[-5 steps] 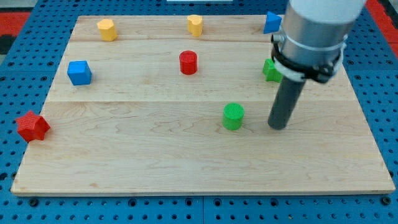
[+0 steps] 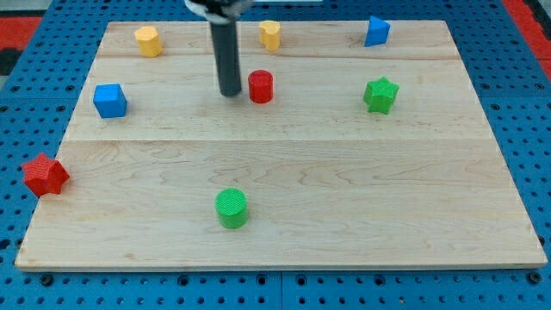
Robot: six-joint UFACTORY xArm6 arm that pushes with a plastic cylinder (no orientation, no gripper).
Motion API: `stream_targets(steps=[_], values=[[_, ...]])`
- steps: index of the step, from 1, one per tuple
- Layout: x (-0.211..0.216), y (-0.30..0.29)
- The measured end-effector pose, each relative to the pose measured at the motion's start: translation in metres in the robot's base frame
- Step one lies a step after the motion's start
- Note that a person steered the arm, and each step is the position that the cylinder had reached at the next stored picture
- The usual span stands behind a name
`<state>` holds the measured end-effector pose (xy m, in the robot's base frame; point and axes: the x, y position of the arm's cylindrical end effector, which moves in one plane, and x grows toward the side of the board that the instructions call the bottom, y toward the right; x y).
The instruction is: Move your arm to the left of the red circle
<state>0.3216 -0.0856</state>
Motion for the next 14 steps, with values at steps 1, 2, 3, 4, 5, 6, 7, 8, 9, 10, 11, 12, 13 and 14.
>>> stream_targets(steps=[1, 2, 3, 4, 5, 6, 7, 8, 9, 10, 11, 12, 13, 14], values=[[-0.034, 0.003], [-0.064, 0.006], [-0.091, -0.008], [-0.116, -0.032], [-0.129, -0.047], [-0.124, -0.051], [-0.111, -0.050], [-0.117, -0.037], [-0.116, -0.014], [-0.117, 0.000], [-0.117, 0.011], [-0.117, 0.012], [-0.116, 0.031], [-0.102, 0.029]])
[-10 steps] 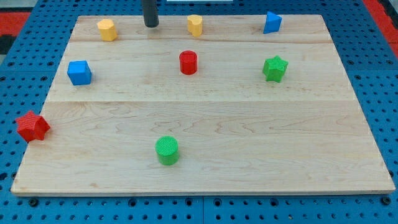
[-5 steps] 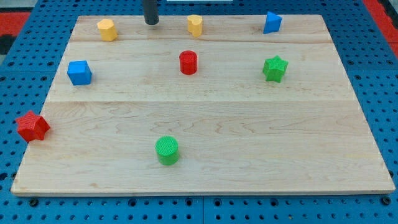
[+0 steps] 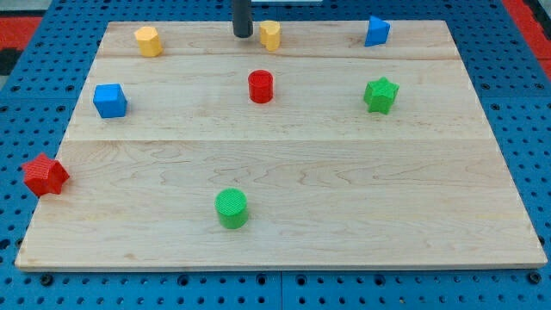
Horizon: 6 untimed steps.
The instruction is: Move your arm to the left of the red circle
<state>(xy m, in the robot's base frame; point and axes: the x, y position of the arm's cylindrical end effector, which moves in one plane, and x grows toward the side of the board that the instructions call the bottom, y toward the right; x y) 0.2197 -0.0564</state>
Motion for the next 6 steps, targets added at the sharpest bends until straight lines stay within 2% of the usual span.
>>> stream_targets(steps=[2, 4, 6], values=[[0.000, -0.050], [-0.007, -0.050], [0.016, -0.050]])
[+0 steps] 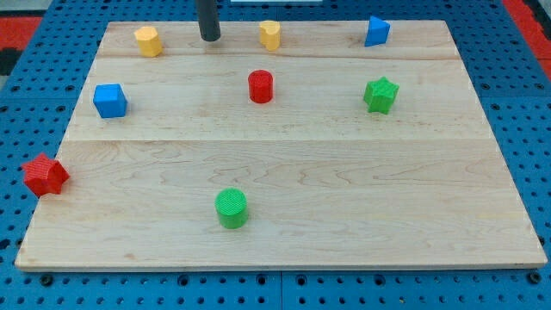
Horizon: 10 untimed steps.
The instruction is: Move your arm to the left of the red circle
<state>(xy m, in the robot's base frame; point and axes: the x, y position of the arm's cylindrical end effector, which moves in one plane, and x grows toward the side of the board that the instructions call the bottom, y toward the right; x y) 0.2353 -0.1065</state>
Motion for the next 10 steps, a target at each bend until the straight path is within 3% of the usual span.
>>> stream_targets(steps=[1, 7, 8, 10], values=[[0.021, 0.000], [0.056, 0.009], [0.075, 0.015], [0.162, 0.027]])
